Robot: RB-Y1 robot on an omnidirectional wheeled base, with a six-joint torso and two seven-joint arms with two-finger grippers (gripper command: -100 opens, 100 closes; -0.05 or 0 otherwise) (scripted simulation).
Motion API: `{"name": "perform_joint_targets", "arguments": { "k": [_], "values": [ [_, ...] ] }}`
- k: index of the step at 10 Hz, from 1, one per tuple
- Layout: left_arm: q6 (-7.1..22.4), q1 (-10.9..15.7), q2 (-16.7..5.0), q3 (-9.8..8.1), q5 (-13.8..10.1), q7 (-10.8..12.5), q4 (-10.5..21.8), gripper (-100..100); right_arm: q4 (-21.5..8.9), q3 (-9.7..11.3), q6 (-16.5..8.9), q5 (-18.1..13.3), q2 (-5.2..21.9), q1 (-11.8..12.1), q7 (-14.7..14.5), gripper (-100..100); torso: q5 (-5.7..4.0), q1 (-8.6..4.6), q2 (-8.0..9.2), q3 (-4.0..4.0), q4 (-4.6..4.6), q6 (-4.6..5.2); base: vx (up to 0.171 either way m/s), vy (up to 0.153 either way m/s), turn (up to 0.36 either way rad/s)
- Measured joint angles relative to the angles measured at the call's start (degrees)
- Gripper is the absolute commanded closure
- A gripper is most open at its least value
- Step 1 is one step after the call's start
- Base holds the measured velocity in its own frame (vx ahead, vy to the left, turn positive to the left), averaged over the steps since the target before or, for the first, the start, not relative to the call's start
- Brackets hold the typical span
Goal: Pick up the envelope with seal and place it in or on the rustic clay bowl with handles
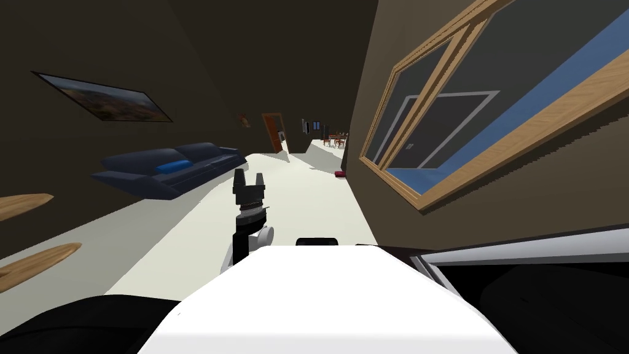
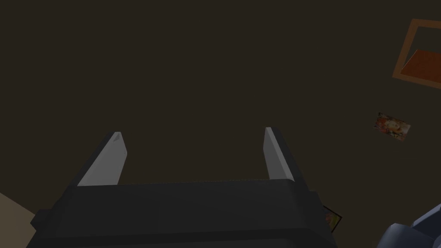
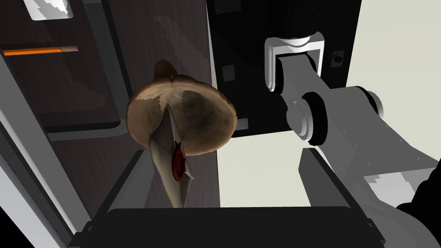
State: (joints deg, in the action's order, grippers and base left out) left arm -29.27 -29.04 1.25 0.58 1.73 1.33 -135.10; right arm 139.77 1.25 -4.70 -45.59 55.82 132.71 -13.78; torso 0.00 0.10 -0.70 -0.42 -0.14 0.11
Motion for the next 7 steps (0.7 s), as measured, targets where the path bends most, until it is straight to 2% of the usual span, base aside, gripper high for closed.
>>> {"name": "perform_joint_targets", "arguments": {
  "k": [1, 3, 4, 5, 6, 7],
  "values": [
    [0.00, 0.00, 0.00, 0.00, 0.00, 0.00, 0.00, 0, 0.00, 0.00, 0.00, 0.00, 0.00, 0.00, 0.00, -100, 0.01, 0.01, 0.01, 0.01, 0.01, 0.01, 0.034, 0.055, 0.203],
    [0.00, 0.00, 0.00, 0.00, 0.00, 0.00, 0.00, 0, -3.60, -0.52, 3.48, 1.08, -3.65, -2.32, -2.98, -100, 0.04, 0.13, -0.20, -0.11, -0.04, 0.00, 0.056, 0.025, 0.111],
    [0.00, -0.01, 0.00, 0.00, 0.00, 0.00, 0.00, 0, -5.54, -0.59, 5.43, 1.15, -4.63, -2.49, -3.97, -100, 0.02, 0.01, -0.19, -0.11, -0.05, 0.02, 0.017, -0.008, -0.024],
    [0.00, -0.01, 0.00, 0.00, 0.00, 0.00, 0.00, 0, -7.76, -0.64, 7.02, 1.40, -4.51, -3.01, -4.08, -100, -0.01, -0.05, -0.11, -0.06, -0.03, 0.01, 0.000, 0.000, 0.000],
    [0.00, 0.00, 0.00, 0.00, 0.00, 0.00, 0.00, 0, -9.55, -1.50, 8.51, 1.42, -5.06, -2.07, -4.16, -100, 0.00, -0.03, -0.04, -0.03, -0.02, 0.01, 0.024, 0.060, 0.235],
    [0.00, 0.00, 0.00, 0.01, 0.00, 0.00, 0.00, 0, -11.39, -1.38, 10.11, 2.15, -6.76, -3.62, -5.49, -100, 0.02, 0.13, -0.09, -0.04, -0.01, -0.03, 0.059, 0.044, 0.196]
  ]
}}
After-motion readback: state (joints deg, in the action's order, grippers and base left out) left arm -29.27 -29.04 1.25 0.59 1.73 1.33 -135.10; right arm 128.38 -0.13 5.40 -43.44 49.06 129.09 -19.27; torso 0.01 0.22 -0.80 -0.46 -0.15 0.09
